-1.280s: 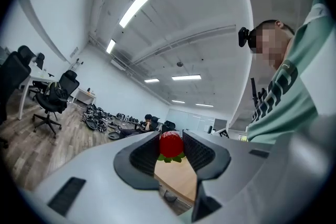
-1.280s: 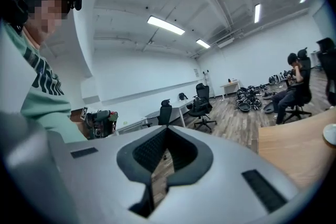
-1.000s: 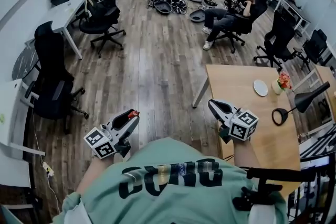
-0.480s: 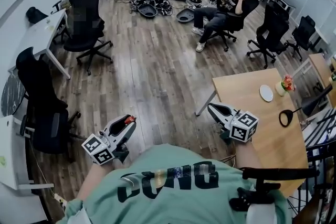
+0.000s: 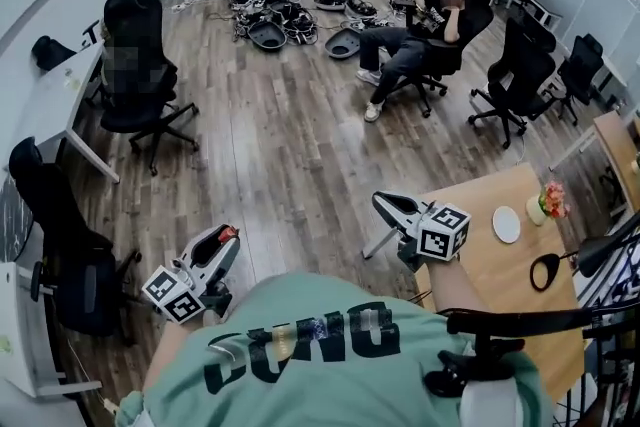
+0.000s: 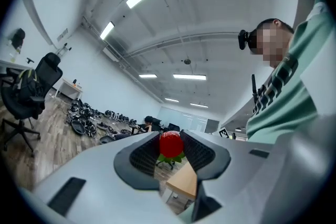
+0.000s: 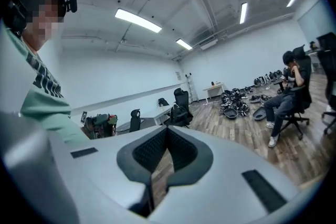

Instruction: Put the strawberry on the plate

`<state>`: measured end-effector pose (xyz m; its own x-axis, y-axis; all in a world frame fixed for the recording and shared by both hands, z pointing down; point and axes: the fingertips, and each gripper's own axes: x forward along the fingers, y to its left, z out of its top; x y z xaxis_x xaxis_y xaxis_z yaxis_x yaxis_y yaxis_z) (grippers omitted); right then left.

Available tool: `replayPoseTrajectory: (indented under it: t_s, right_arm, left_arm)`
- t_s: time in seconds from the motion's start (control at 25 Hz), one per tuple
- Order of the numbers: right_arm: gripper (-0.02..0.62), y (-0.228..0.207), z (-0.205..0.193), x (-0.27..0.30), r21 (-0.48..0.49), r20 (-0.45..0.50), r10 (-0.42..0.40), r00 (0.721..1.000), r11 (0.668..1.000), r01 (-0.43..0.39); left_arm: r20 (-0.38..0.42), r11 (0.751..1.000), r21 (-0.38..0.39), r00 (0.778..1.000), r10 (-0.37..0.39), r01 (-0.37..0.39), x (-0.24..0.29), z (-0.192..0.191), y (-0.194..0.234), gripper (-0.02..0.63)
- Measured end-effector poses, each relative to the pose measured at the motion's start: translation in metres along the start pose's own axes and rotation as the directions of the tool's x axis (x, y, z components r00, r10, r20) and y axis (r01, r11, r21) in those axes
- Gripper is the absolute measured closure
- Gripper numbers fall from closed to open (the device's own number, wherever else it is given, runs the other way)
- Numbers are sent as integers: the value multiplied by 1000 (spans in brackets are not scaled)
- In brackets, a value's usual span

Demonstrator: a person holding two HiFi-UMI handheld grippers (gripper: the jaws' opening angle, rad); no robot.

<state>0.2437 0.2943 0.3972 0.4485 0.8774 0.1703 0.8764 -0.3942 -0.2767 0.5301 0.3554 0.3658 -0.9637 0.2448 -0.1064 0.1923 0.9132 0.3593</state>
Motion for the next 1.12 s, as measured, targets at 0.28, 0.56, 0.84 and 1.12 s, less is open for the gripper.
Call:
replayPoseTrajectory:
  t_s: [0.28,0.56,0.84,1.12]
  right_arm:
    - [589,-108,66,40,-47,37,72,997,996,-70]
    - [590,-203,56,30,46,59,-88,994,995,86]
    - [589,-276,94,56,33,118,-316,941,949,314]
    - [589,-331,124,107,110,139,-523,841,852,512]
  left_arm:
    - [14,999,43,1000,-24,24,126,33,37,465]
    - [-46,994,-28,993,-108,107,216,21,109,465]
    - [-83,940,-77,937,-339,333,328,34,206,465]
    - [-181,850,-115,830,-527,514,419,70,308,465]
